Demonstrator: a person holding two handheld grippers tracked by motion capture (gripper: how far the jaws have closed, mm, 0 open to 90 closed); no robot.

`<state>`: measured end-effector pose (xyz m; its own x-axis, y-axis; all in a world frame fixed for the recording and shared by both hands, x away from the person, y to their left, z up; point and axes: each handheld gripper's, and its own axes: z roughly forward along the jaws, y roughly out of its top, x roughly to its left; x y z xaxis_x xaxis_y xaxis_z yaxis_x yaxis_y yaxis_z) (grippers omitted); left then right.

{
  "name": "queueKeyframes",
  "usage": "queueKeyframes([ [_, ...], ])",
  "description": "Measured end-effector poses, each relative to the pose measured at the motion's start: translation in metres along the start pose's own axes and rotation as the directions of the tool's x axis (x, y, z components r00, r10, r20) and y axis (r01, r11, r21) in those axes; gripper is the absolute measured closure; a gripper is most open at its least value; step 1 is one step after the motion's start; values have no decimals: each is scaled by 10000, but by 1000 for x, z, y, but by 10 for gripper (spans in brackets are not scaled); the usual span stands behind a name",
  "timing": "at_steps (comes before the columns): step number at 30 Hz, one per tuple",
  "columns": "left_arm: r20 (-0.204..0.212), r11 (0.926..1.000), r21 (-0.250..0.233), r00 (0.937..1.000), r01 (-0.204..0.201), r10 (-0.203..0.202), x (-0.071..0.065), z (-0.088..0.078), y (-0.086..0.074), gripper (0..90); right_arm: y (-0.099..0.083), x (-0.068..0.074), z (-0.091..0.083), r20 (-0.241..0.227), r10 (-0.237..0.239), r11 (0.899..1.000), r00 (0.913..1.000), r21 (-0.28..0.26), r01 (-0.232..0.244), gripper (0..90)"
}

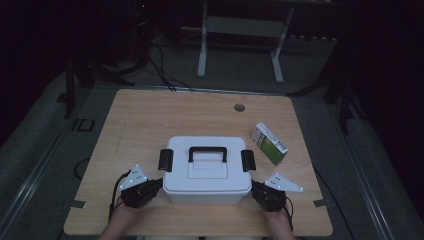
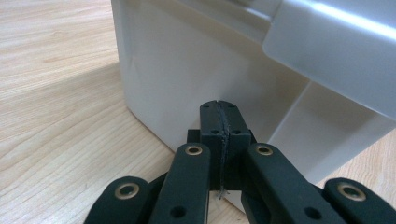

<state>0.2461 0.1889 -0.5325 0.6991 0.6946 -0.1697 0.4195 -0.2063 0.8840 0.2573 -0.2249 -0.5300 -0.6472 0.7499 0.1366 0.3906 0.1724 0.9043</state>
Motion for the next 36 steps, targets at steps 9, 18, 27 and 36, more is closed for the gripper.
queueKeyframes([
  [9,125,10000,9,9999,45,-45,3,0,-1,899,0,-1,1,-82,145,9999,9999,-30,-145,900],
  [18,40,9999,117,10000,25,-26,4,5,0,899,1,-3,2,-102,173,9999,9998,-9,-173,900],
  [27,-125,9999,43,9999,95,-95,10,9,3,899,6,-7,12,71,169,9998,9998,-50,-169,900],
  [36,-342,9998,41,9992,202,-200,21,11,7,900,11,-10,24,61,333,9994,9994,-66,-332,900],
])
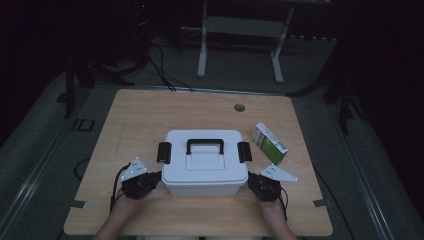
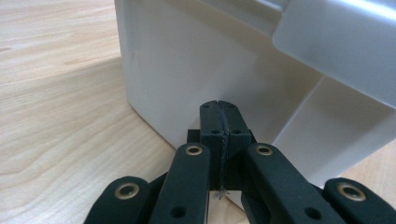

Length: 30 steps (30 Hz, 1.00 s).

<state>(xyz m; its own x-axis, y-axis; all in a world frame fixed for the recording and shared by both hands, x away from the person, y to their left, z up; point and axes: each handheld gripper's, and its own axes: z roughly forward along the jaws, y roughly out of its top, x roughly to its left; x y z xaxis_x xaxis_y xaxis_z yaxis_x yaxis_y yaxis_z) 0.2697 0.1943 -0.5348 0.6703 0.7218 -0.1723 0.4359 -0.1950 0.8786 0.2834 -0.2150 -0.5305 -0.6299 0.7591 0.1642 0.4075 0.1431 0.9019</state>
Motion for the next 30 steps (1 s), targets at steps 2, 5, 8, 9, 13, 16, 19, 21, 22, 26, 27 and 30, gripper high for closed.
queueKeyframes([
  [2,11,10000,19,10000,-1,1,1,0,1,899,1,-1,3,40,12,10000,10000,-14,-12,900],
  [5,-4,10000,9,10000,20,-20,4,0,1,899,3,-2,5,-58,106,9999,9999,11,-106,900],
  [8,-25,10000,-16,10000,57,-57,5,0,1,899,4,-2,7,-77,166,9999,9998,29,-166,900],
  [9,-40,10000,-42,10000,54,-54,6,0,0,899,4,-3,8,-90,164,9999,9998,23,-163,900],
  [13,-88,9999,-80,9999,96,-97,9,-2,0,899,4,-1,11,-117,137,9999,9998,-43,-137,900],
  [16,-109,9999,-61,9999,119,-120,11,-3,0,899,5,0,12,-210,168,9999,9996,-5,-168,900],
  [19,-152,10000,35,9999,21,-21,11,-4,1,900,5,2,14,-147,79,10000,9999,-35,-79,900],
  [21,-171,10000,49,9999,7,-6,11,-4,2,899,5,3,13,-88,69,10000,9999,-21,-69,900],
  [22,-171,10000,49,9999,7,-6,11,-4,2,899,5,3,13,-88,69,10000,9999,-21,-69,900],
  [26,-95,10000,74,9999,-46,46,11,-3,2,899,4,2,11,-107,-19,10000,9999,8,19,900],
  [27,-95,10000,74,9999,-46,46,11,-3,2,898,4,2,11,-107,-19,10000,9999,8,19,900],
  [30,-13,10000,28,10000,-50,50,12,-3,1,895,4,0,11,-143,-29,10000,9999,-90,27,900],
])
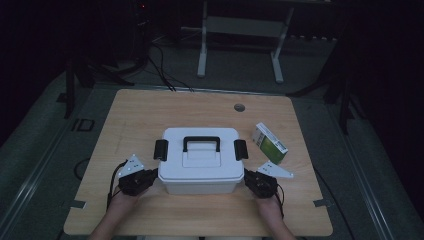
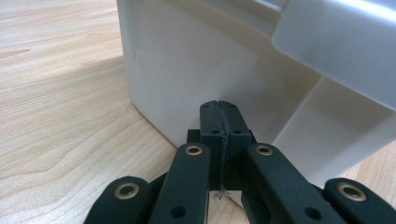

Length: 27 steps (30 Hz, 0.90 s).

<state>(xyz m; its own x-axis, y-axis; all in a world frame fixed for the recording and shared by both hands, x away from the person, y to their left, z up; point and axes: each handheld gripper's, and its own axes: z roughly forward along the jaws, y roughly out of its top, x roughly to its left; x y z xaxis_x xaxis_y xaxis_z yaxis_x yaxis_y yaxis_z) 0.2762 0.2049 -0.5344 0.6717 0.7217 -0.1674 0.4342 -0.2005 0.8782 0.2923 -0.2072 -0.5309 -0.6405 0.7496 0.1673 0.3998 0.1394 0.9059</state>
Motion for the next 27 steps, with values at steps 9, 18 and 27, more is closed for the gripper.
queueKeyframes([
  [9,-230,9991,417,9997,32,-22,17,-9,5,819,2,-15,-10,274,-60,9998,9996,-210,66,769],
  [18,-450,9913,1318,9990,-6,66,28,-14,14,615,1,-28,-20,127,-445,9990,9989,-28,446,416],
  [27,-383,9692,2445,9985,-291,396,41,-24,24,395,-5,-38,-24,-607,-210,9994,9979,248,225,159],
])
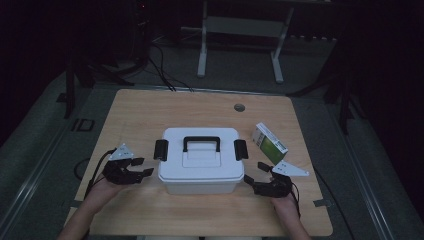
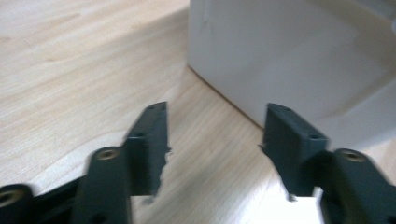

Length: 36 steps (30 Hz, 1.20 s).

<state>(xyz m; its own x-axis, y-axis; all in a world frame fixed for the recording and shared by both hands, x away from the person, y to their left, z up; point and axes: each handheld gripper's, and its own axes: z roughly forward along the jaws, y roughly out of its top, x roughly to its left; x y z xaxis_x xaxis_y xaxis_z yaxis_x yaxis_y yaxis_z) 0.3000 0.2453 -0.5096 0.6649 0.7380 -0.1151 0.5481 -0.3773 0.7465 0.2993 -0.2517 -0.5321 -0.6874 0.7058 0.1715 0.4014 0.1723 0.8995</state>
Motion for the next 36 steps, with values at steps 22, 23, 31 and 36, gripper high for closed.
queueKeyframes([
  [22,859,9398,3337,9952,-738,476,19,-10,-1,283,-12,-2,-9,101,-1021,9939,9947,425,1016,138],
  [23,893,9347,3467,9947,-781,500,19,-10,0,283,-12,-2,-10,87,-1009,9942,9949,392,1005,138],
  [31,927,9072,4113,9942,-887,552,19,-18,8,283,-16,-4,-13,65,-883,9953,9961,406,879,139],
  [36,1104,8869,4524,9927,-935,483,19,-25,16,283,-16,-4,-15,92,-868,9955,9962,375,864,139],
])
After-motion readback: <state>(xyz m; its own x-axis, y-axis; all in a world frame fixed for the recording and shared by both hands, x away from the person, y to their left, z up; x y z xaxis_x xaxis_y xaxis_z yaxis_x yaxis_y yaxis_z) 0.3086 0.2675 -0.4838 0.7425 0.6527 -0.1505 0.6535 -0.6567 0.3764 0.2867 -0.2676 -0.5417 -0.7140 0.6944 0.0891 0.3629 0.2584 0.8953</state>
